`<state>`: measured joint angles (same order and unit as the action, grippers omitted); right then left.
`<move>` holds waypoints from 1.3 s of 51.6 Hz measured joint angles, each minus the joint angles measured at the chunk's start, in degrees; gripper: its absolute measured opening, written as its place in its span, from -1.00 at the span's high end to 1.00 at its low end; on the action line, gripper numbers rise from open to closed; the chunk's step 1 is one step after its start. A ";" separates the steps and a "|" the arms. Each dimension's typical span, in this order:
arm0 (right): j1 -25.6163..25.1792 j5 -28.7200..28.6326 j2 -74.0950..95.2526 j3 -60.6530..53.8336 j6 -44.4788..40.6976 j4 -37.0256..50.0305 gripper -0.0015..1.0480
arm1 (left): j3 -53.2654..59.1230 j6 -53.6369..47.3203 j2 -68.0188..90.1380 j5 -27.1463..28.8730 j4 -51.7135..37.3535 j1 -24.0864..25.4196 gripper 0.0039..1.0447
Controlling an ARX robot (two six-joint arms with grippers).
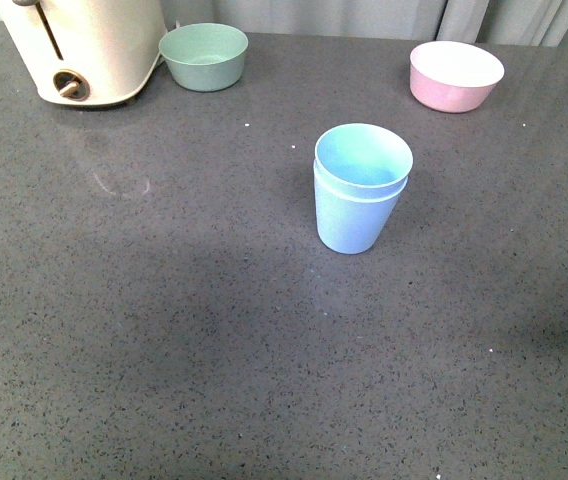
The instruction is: Stack blue cups with both arms
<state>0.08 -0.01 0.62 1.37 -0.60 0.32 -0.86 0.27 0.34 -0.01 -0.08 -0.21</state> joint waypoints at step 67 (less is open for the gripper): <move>0.00 0.00 -0.26 0.00 0.02 -0.22 -0.83 | 0.00 0.00 0.00 0.00 0.00 0.00 -0.84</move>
<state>0.08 -0.01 0.36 1.37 -0.58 0.10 -0.86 0.27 0.34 -0.01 -0.08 -0.21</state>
